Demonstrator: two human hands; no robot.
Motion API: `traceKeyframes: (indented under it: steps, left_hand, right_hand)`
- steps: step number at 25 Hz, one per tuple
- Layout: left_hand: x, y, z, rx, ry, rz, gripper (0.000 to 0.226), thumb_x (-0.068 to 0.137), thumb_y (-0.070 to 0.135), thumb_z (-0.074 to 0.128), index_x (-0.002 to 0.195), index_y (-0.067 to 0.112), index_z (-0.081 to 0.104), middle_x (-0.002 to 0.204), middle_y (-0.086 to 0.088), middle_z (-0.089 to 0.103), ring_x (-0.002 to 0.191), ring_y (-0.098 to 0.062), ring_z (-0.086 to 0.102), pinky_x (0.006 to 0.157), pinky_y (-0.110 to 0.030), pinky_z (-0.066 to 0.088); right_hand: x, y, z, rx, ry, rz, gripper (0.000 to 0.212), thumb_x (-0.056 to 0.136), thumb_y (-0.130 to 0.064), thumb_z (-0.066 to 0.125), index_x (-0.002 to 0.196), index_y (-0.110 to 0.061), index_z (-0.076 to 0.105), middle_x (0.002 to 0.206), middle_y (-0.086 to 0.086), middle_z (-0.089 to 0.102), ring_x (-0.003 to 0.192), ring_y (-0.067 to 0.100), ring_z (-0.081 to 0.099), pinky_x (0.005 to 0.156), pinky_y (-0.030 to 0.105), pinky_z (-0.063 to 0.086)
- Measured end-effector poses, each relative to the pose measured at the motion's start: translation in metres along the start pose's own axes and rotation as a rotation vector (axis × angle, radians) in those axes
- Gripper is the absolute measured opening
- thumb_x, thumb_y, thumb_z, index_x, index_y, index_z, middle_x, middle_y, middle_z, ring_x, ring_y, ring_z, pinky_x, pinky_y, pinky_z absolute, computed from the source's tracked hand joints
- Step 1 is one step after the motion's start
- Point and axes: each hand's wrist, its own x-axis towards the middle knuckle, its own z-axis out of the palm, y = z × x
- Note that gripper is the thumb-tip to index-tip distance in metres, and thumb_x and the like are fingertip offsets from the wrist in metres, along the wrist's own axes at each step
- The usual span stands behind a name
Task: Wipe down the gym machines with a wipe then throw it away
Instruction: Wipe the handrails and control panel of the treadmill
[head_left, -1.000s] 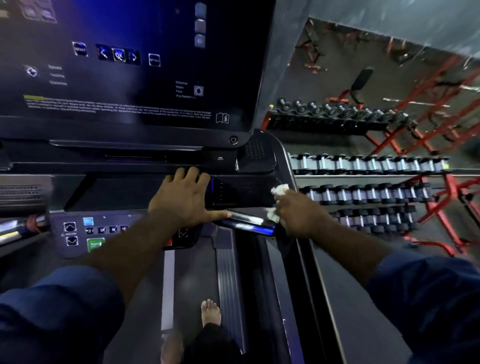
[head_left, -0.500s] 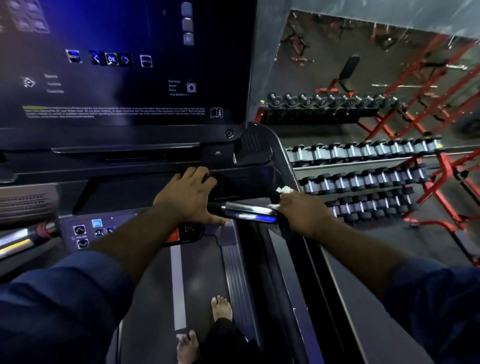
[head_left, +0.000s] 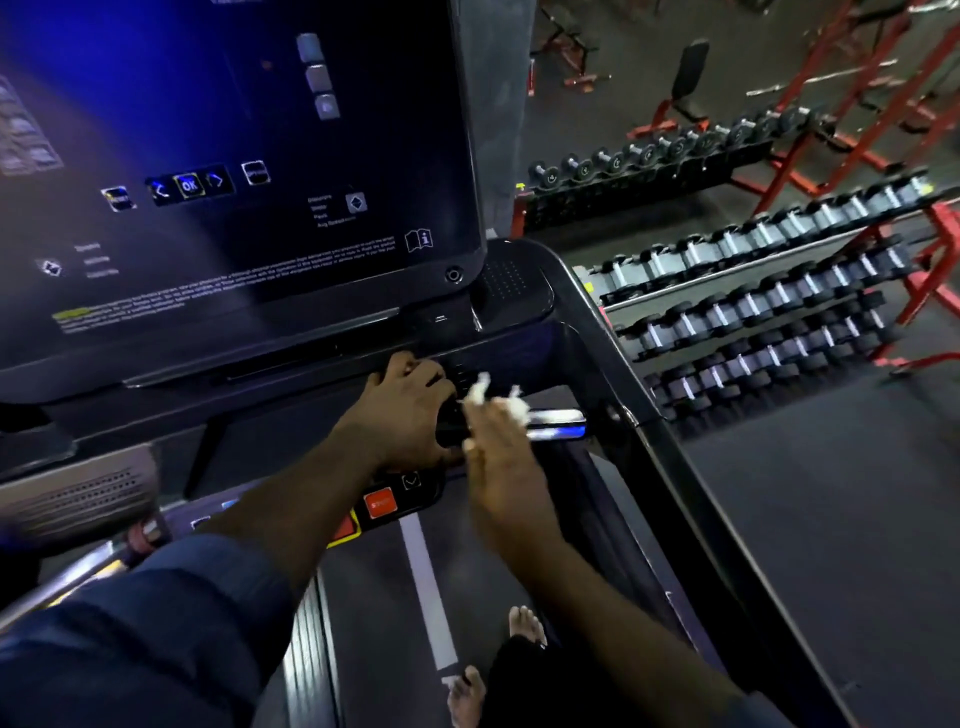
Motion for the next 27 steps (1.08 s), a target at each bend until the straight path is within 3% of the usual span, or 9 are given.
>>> traceKeyframes:
  steps: [2,4,7,10,13,16,19,24,27]
  left_hand:
    - [0.001,0.000,0.000,-0.022,0.000,-0.008,0.083,0.081,0.074,0.065,0.145,0.025,0.049,0.154,0.003,0.036,0.143,-0.028,0.017,0.114,-0.056,0.036]
    - [0.000,-0.001,0.002,-0.026,0.008,-0.007,0.085,0.076,0.078,0.066,0.142,0.027,0.051,0.150,0.005,0.038,0.142,-0.027,0.019,0.112,-0.056,0.036]
    - [0.002,-0.003,0.003,-0.031,0.002,0.004,0.086,0.072,0.079,0.068,0.143,0.033,0.050,0.149,0.009,0.037,0.145,-0.026,0.018,0.114,-0.056,0.035]
    - [0.001,-0.004,0.005,-0.045,0.001,-0.010,0.087,0.071,0.080,0.068,0.143,0.034,0.050,0.149,0.011,0.037,0.146,-0.025,0.017,0.116,-0.055,0.034]
    - [0.000,-0.005,0.007,-0.058,0.008,-0.015,0.082,0.073,0.076,0.068,0.142,0.034,0.052,0.149,0.011,0.039,0.145,-0.025,0.019,0.115,-0.056,0.036]
    - [-0.001,-0.005,0.005,-0.079,0.035,-0.011,0.067,0.079,0.053,0.068,0.141,0.031,0.052,0.148,0.008,0.041,0.142,-0.026,0.020,0.113,-0.059,0.038]
    - [-0.002,-0.007,0.002,-0.114,0.014,-0.011,0.087,0.074,0.068,0.072,0.148,0.032,0.043,0.150,0.009,0.039,0.144,-0.026,0.018,0.116,-0.059,0.034]
    - [-0.001,-0.008,0.006,-0.071,0.030,0.024,0.099,0.069,0.077,0.073,0.150,0.031,0.039,0.151,0.007,0.038,0.145,-0.028,0.018,0.116,-0.057,0.034]
    - [0.001,-0.009,0.011,-0.045,0.045,0.058,0.096,0.070,0.078,0.072,0.147,0.029,0.043,0.151,0.003,0.034,0.145,-0.028,0.018,0.117,-0.057,0.032]
  right_hand:
    - [-0.003,0.005,0.007,-0.112,-0.094,-0.188,0.055,0.103,-0.015,0.035,0.157,-0.011,0.044,0.163,0.007,0.041,0.156,0.019,0.027,0.130,0.035,0.016]
    - [-0.003,0.037,-0.010,-0.247,-0.086,-0.301,0.057,0.101,-0.008,0.038,0.158,-0.011,0.042,0.163,0.008,0.041,0.156,0.022,0.030,0.129,0.042,0.021]
    - [-0.008,0.087,-0.048,-0.331,0.072,-0.060,0.061,0.096,0.007,0.048,0.156,-0.006,0.044,0.160,0.013,0.045,0.153,0.029,0.037,0.126,0.047,0.028]
    - [-0.011,0.078,-0.045,-0.255,0.182,0.123,0.051,0.101,0.001,0.046,0.152,-0.002,0.048,0.158,0.018,0.046,0.153,0.030,0.036,0.128,0.043,0.025]
    - [-0.005,0.031,-0.001,-0.119,0.104,-0.112,0.054,0.098,0.004,0.042,0.151,0.001,0.048,0.158,0.018,0.046,0.152,0.032,0.037,0.126,0.047,0.027]
    - [-0.002,0.002,0.021,-0.137,0.032,-0.321,0.047,0.102,-0.002,0.039,0.147,0.003,0.052,0.154,0.020,0.051,0.149,0.032,0.042,0.127,0.042,0.027]
    - [0.002,0.023,0.003,-0.203,-0.019,-0.385,0.049,0.105,-0.004,0.034,0.150,-0.005,0.052,0.157,0.012,0.049,0.151,0.025,0.039,0.126,0.043,0.029]
    - [0.004,0.067,-0.044,-0.266,0.179,0.116,0.057,0.097,0.009,0.046,0.149,-0.011,0.055,0.153,0.009,0.053,0.149,0.024,0.042,0.122,0.044,0.036]
    - [0.001,0.047,-0.022,-0.200,0.290,0.191,0.048,0.102,0.005,0.044,0.146,-0.007,0.057,0.152,0.011,0.055,0.148,0.024,0.043,0.122,0.042,0.037]
